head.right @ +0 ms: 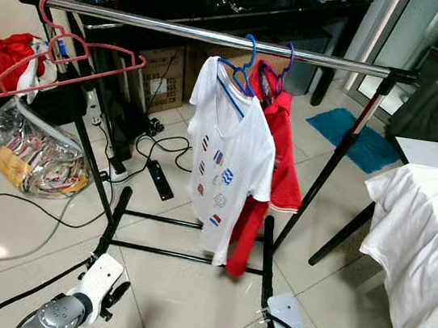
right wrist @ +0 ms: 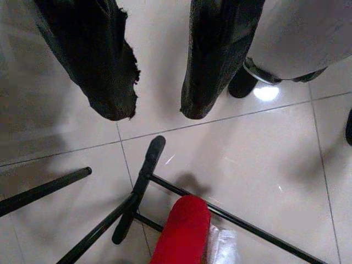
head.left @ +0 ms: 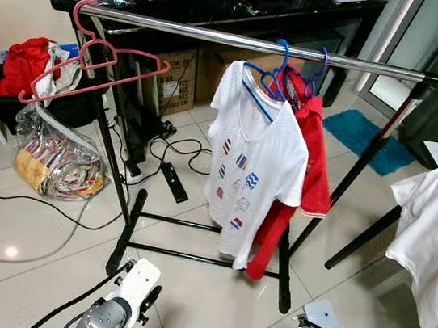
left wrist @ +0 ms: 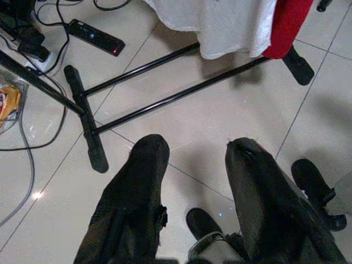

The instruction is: Hang hanger

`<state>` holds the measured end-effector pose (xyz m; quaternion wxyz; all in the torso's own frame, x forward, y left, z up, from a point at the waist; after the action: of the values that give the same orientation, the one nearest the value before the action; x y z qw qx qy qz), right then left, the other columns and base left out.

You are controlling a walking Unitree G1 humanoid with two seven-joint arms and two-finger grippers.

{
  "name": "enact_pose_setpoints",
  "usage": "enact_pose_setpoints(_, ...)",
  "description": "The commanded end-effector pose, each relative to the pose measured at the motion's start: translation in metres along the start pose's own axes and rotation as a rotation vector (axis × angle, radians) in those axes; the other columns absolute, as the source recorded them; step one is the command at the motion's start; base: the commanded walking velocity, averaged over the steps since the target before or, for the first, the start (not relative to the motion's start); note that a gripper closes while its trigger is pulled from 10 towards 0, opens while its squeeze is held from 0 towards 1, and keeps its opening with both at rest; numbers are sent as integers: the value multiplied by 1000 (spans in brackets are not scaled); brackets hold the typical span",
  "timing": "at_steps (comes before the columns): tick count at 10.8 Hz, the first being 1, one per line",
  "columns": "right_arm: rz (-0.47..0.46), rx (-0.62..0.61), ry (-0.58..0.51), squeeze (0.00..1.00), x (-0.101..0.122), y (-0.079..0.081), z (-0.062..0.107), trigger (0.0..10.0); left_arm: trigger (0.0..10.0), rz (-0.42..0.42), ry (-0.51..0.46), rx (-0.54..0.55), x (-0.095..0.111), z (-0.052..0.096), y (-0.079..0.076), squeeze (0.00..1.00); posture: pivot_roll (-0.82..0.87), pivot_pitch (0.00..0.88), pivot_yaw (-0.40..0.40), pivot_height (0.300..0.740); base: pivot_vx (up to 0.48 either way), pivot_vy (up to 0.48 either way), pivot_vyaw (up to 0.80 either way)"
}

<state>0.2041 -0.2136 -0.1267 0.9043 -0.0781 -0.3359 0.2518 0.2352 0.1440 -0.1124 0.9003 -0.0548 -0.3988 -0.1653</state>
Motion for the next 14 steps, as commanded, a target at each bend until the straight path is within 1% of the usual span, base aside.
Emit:
enact_pose_setpoints(1, 12, 3, 0, 0, -3, 0, 2, 10000, 10000, -8, 3, 1, 2, -2, -1, 0, -73, 23, -10, 740, 0, 0, 0)
enact_pose_setpoints(2, 13, 8, 17, 0, -10, 0, 4, 10000, 10000, -4, -14, 4, 8, -3, -1, 0, -59, 18, -5, 740, 0, 0, 0)
enact_pose_setpoints(3, -2, 1, 51, 0, -19, -1, 6, 10000, 10000, -8, -19, -3, 9, -4, -3, 0, -46, 13, -2, 740, 0, 0, 0)
enact_pose_setpoints(4, -20, 1, 48, 0, -18, 0, 6, 10000, 10000, -14, -27, -6, 11, -4, -3, 0, -41, 14, -7, 740, 0, 0, 0)
enact_pose_setpoints(5, -16, 30, 26, 0, -11, 7, 4, 10000, 10000, -25, -19, 8, 9, -3, 3, 0, -35, 10, -7, 740, 0, 0, 0)
enact_pose_setpoints(6, -28, 51, -7, 0, 1, 10, 0, 10000, 10000, -12, -10, 24, 5, -1, 8, 0, -39, 2, -2, 740, 0, 0, 0)
enact_pose_setpoints(7, -31, 64, -31, 0, 8, 11, -2, 10000, 10000, -24, -1, 13, 2, 0, 5, 0, -46, 0, 2, 740, 0, 0, 0)
enact_pose_setpoints(8, -35, 116, -71, 0, 19, 17, -3, 10000, 10000, -41, 9, 0, -1, 0, 1, 0, -49, 0, 4, 740, 0, 0, 0)
enact_pose_setpoints(9, -28, 149, -90, 0, 24, 21, -4, 10000, 10000, -39, 0, -3, 3, -2, -1, 0, -44, 0, -3, 740, 0, 0, 0)
enact_pose_setpoints(10, -26, 147, -97, 0, 26, 21, -4, 10000, 10000, -36, -11, -5, 7, -3, -3, 0, -38, 0, -8, 740, 0, 0, 0)
enact_pose_setpoints(11, -37, 128, -106, 0, 28, 17, -4, 10000, 10000, -31, -24, -2, 12, -5, -3, 0, -31, 0, -11, 740, 0, 0, 0)
enact_pose_setpoints(12, -69, 73, -137, 0, 34, 5, -5, 10000, 10000, -28, -29, -1, 14, -5, -3, 0, -25, 0, -11, 740, 0, 0, 0)
enact_pose_setpoints(13, -201, 52, -147, 0, 38, -4, -6, 10000, 10000, -29, -26, 0, 11, -4, -3, 0, -24, 0, -10, 740, 0, 0, 0)
enact_pose_setpoints(14, -54, 53, -58, 0, 27, 0, -8, 10000, 10000, -29, -20, 3, 9, -3, -1, 0, -25, 0, -5, 740, 0, 0, 0)
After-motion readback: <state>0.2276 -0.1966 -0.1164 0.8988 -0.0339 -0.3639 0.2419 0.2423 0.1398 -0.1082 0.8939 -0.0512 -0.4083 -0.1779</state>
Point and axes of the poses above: a point about 5 cm out from each wrist's last joint towards the gripper, its own z axis pointing back from the gripper into the wrist, its own x axis along the axis of the wrist's last joint, y = z × x, the point moved 6 cm from there along -z, pointing out of the wrist towards the gripper, and after that the axes turned 9 degrees about z, right-handed, at the moved point
